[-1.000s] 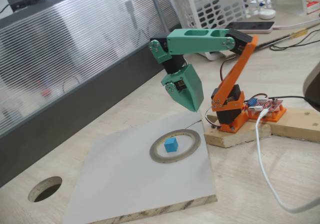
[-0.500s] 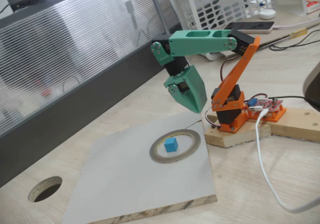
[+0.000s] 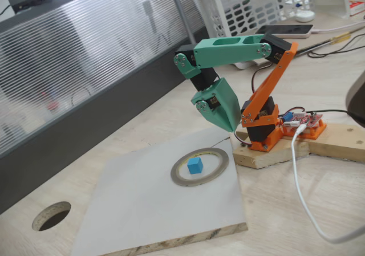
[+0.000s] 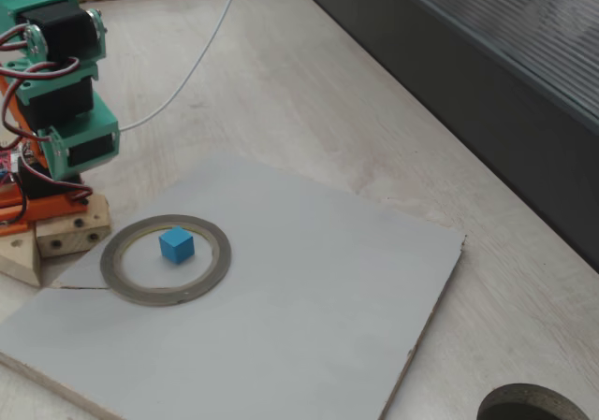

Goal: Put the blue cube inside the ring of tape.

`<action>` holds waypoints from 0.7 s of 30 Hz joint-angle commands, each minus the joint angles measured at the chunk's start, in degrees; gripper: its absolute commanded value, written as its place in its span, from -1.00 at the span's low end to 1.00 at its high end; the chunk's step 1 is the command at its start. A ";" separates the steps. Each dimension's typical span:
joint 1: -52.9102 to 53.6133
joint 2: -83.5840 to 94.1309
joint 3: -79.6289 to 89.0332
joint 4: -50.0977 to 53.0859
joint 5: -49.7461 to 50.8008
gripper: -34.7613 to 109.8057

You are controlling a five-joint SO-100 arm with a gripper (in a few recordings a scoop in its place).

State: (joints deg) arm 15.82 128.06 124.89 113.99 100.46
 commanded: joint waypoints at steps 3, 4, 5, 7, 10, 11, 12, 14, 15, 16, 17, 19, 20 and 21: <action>0.35 1.58 0.18 1.41 0.35 -0.53; 0.35 1.58 0.26 1.41 0.26 -0.53; 0.44 1.49 0.53 1.41 0.26 -0.53; 0.44 0.97 0.79 1.41 0.53 -0.53; 0.44 0.88 0.79 1.41 0.53 -0.53; 0.44 0.88 0.79 1.41 0.53 -0.53; 0.44 0.88 0.88 1.41 0.53 -0.53; 0.44 0.79 0.88 1.41 0.53 -0.53; 0.44 0.79 0.88 1.41 0.53 -0.53; 0.44 0.79 0.88 1.41 0.53 -0.53; 0.44 0.79 0.88 1.41 0.53 -0.53; 0.44 0.79 0.88 1.41 0.53 -0.53; 0.44 0.79 0.88 1.41 0.53 -0.53; 0.44 0.79 0.88 1.41 0.53 -0.53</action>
State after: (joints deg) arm 15.73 127.97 124.89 113.99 100.37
